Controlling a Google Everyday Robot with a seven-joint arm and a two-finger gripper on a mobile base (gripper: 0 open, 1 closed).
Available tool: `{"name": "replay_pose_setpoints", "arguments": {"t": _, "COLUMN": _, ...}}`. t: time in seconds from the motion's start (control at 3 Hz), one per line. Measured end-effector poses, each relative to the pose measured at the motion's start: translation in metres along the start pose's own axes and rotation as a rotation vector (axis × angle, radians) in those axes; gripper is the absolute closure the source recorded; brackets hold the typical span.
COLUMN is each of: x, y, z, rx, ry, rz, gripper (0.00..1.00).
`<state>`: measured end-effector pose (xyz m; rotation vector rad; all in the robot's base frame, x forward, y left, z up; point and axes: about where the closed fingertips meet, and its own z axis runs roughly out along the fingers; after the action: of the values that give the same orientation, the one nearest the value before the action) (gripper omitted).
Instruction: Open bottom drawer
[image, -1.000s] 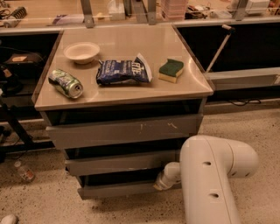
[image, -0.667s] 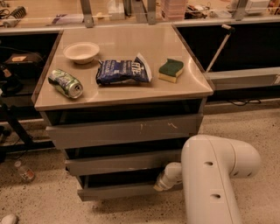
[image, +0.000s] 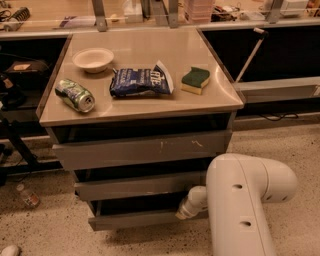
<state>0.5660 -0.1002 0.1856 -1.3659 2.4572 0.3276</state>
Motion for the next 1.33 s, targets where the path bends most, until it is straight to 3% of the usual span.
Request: {"name": "replay_pose_setpoints", "arguments": {"t": 1.33, "x": 0.005, "y": 0.007, "z": -0.009, "rx": 0.012, "ry": 0.024, "rz": 0.021, "gripper": 1.0}}
